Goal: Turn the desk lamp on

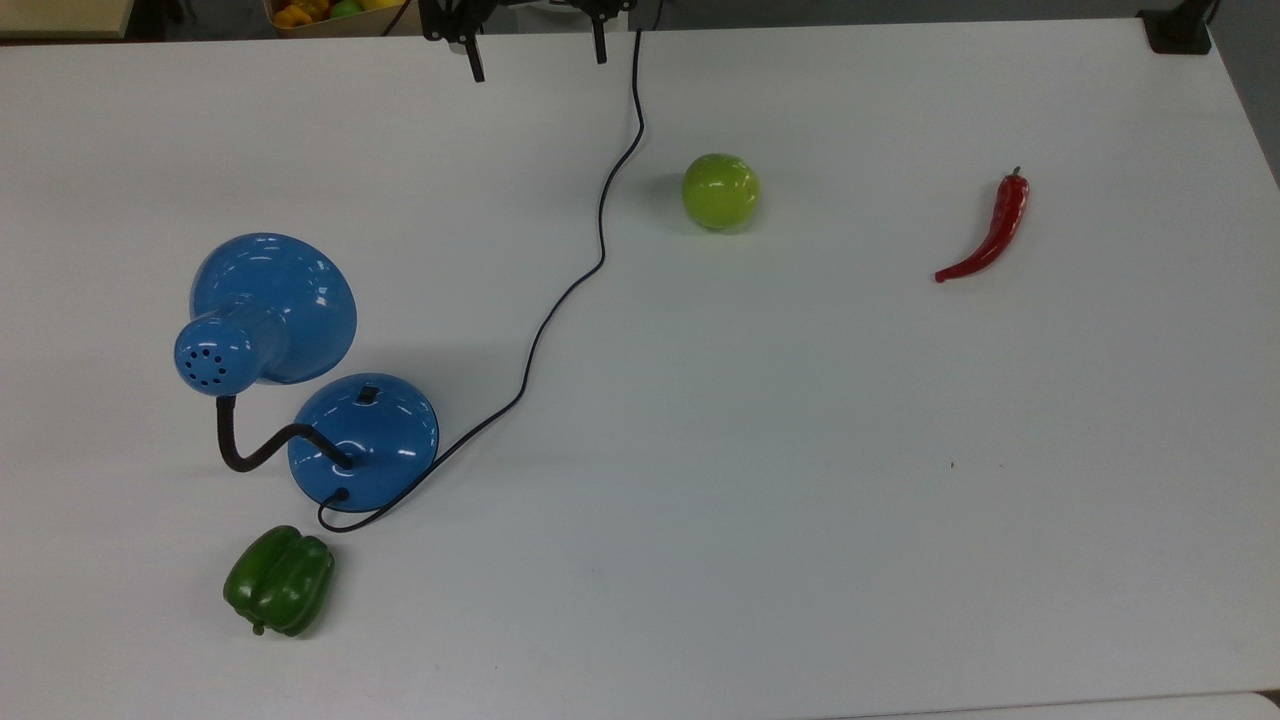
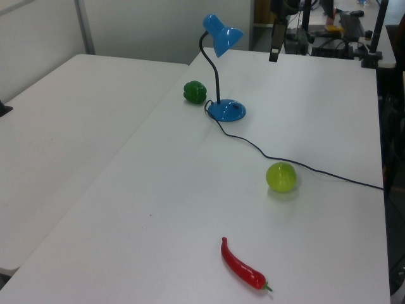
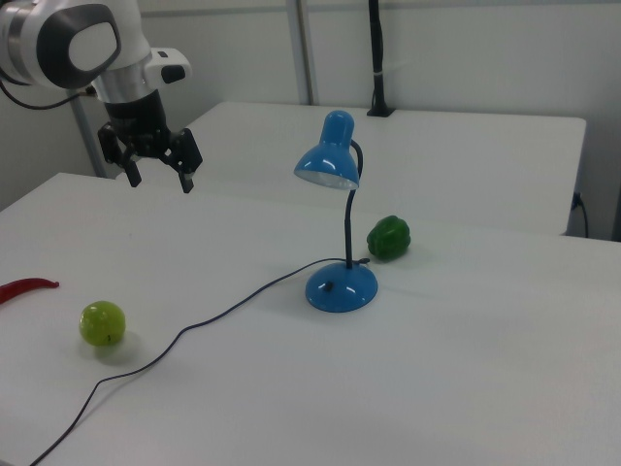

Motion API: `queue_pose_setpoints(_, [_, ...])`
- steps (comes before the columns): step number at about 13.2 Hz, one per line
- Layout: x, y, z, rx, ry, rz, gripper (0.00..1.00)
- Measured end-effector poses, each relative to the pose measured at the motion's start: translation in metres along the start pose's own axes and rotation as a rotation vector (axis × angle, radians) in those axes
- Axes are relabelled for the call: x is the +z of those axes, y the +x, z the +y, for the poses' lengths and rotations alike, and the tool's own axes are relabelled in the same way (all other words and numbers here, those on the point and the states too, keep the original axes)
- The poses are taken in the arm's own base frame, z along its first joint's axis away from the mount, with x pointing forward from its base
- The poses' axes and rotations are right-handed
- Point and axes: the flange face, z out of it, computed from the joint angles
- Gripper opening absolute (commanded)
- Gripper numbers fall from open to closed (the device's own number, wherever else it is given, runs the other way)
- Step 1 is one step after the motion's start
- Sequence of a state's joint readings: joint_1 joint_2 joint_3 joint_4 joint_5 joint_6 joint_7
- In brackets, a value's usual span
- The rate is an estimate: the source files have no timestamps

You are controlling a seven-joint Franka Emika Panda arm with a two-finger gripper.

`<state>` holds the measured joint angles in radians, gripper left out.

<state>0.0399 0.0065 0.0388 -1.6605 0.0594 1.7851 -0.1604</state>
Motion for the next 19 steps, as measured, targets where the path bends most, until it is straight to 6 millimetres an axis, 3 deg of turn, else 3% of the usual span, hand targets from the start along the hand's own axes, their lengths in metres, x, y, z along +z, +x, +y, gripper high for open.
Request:
queue_pose_setpoints(13, [-0.0008,-0.0009,0.0065,0.011,-0.002,0.001,0.98])
queue_pose_setpoints(17, [-0.0009,-0.0010,0.0067,0.012,-0.002,0.001,0.78])
queue_pose_setpoints(19, [-0.0009,-0.0010,0.0071,0.005,-0.002,0.001,0.63])
